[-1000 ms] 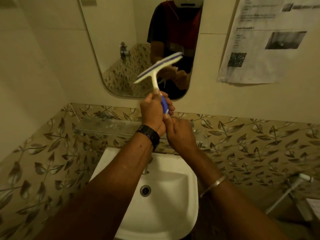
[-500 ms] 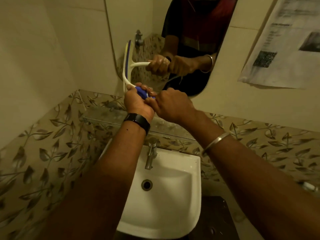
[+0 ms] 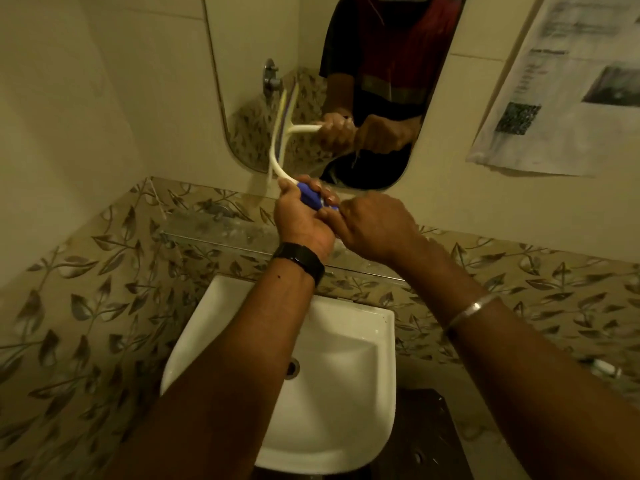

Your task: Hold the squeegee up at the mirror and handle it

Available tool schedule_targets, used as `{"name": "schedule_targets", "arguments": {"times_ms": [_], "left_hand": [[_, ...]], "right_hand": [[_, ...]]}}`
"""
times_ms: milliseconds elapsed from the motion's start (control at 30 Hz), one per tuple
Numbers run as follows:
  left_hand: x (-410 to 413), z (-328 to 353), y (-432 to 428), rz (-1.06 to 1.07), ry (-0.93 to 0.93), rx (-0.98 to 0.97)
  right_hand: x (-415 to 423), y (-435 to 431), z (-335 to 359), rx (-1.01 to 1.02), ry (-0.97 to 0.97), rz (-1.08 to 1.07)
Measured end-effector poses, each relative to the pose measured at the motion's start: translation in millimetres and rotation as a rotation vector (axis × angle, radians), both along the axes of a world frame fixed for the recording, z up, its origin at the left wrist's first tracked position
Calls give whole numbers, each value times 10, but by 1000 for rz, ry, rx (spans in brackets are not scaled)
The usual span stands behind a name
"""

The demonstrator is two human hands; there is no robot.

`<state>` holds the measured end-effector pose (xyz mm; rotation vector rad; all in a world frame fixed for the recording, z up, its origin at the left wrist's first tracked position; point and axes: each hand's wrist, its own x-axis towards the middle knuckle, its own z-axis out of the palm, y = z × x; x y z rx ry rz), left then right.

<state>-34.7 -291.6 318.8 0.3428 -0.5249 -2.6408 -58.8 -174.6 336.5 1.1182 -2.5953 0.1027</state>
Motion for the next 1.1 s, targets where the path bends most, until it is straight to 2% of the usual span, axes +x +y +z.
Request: {"name": "schedule_targets", "arguments": {"times_ms": [167, 667, 933, 1100], "left_hand": [[-61, 148, -181, 9, -44, 15], [-142, -1, 976, -92, -89, -14], [-165, 193, 660, 31, -28, 7], [-285, 99, 871, 9, -61, -16]], "right_hand": [[-111, -211, 87, -31, 0, 23], [-189, 1001, -209, -62, -65, -98], [-241, 612, 96, -82, -61, 16], [-382, 841, -51, -95, -84, -19]]}}
